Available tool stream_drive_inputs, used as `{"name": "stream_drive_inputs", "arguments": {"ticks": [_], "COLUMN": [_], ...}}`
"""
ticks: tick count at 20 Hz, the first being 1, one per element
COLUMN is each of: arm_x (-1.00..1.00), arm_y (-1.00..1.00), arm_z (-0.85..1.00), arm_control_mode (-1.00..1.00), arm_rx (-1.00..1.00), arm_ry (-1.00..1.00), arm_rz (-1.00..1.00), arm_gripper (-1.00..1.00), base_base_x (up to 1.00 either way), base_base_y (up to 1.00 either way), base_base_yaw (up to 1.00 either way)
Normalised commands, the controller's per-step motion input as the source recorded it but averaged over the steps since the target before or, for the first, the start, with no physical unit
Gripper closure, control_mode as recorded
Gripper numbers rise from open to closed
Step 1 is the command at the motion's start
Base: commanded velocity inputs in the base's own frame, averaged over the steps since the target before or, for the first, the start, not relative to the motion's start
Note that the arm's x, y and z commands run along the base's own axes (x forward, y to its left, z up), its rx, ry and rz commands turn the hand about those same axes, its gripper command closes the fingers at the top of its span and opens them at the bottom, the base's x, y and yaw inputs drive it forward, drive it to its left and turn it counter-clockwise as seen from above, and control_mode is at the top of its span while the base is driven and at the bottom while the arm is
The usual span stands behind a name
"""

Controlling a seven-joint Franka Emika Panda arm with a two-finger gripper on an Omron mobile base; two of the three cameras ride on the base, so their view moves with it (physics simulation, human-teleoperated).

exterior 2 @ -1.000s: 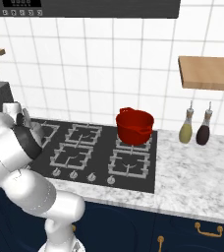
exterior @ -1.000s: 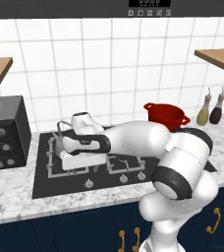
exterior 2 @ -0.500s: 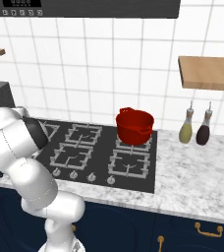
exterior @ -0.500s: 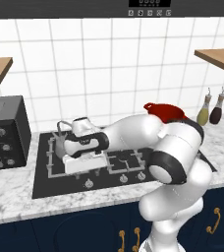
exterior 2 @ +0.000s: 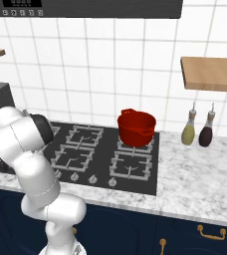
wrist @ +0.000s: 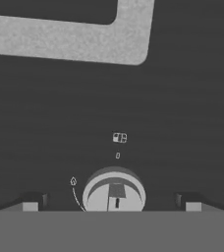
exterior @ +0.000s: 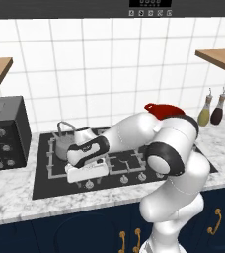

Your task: Pick the kettle from the counter and place it on a stove burner. Then turn the burner on.

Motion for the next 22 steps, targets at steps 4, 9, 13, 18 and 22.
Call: {"name": "stream_drive_inputs", "arguments": {"ticks": [4, 9, 13, 18, 22], "arm_x": [-0.06, -0.01, 0.0, 0.0, 0.0], "arm_y": [0.0, -0.02, 0.0, 0.0, 0.0], "arm_z": [0.0, -0.01, -0.16, -0.08, 0.0], "arm_control_mode": [-1.0, -1.0, -1.0, -1.0, -1.0], "arm_rx": [0.0, 0.0, 0.0, 0.0, 0.0], "arm_ry": [0.0, 0.0, 0.0, 0.0, 0.0], "arm_rz": [-0.01, -0.04, 0.0, -0.02, 0.0], "arm_gripper": [-1.0, -1.0, -1.0, -1.0, 1.0], "base_base_x": [0.0, 0.0, 0.0, 0.0, 0.0], "base_base_y": [0.0, 0.0, 0.0, 0.0, 0.0], "base_base_yaw": [0.0, 0.0, 0.0, 0.0, 0.0]}}
